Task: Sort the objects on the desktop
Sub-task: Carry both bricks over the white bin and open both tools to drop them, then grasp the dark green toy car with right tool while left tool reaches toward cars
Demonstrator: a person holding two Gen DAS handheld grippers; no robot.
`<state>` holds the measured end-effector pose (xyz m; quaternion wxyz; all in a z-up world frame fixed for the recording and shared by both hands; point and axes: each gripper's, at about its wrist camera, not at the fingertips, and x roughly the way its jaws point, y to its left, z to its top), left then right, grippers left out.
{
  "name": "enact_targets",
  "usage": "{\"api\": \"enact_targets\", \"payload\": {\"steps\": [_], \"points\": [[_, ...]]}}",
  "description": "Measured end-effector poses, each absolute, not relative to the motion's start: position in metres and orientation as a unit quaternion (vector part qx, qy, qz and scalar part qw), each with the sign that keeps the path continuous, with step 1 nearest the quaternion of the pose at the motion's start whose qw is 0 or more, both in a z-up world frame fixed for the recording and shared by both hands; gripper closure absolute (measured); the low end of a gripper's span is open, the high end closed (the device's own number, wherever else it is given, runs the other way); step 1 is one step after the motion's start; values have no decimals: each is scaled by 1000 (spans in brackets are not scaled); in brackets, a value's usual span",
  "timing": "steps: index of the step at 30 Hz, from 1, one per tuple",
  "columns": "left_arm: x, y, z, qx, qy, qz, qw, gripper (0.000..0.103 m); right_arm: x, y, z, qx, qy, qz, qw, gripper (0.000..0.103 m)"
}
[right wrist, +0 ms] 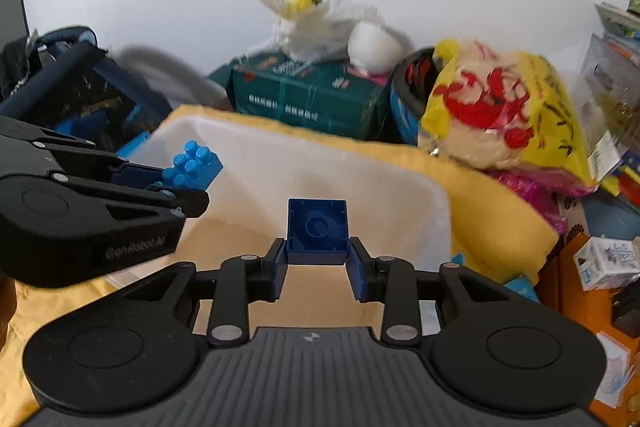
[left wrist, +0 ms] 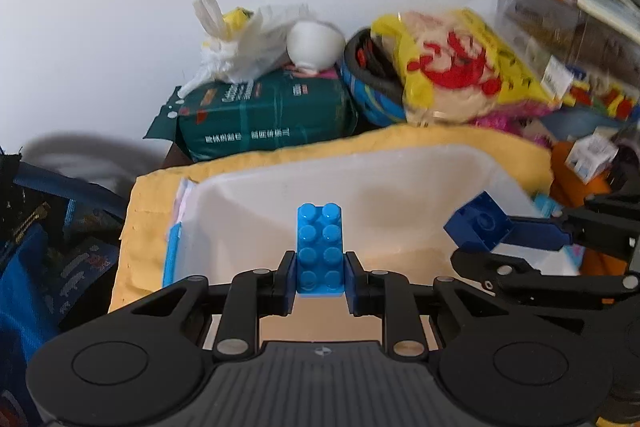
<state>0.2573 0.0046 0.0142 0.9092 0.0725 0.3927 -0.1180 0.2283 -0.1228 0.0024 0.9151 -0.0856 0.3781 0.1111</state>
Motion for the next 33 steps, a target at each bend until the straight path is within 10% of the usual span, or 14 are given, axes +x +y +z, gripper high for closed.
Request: {"api": "enact_targets", "payload": {"steps": [9, 14, 33], "points": [[225, 14, 38, 90, 366, -101, 921, 65, 216, -120, 12, -90, 368, 116, 918, 56], [170, 27, 56, 121, 313, -92, 937, 36, 177, -124, 34, -96, 325, 127, 932, 55], [-9, 37, -65, 89, 432, -161, 883, 36, 18, -126, -79, -142, 430, 164, 877, 64]]}}
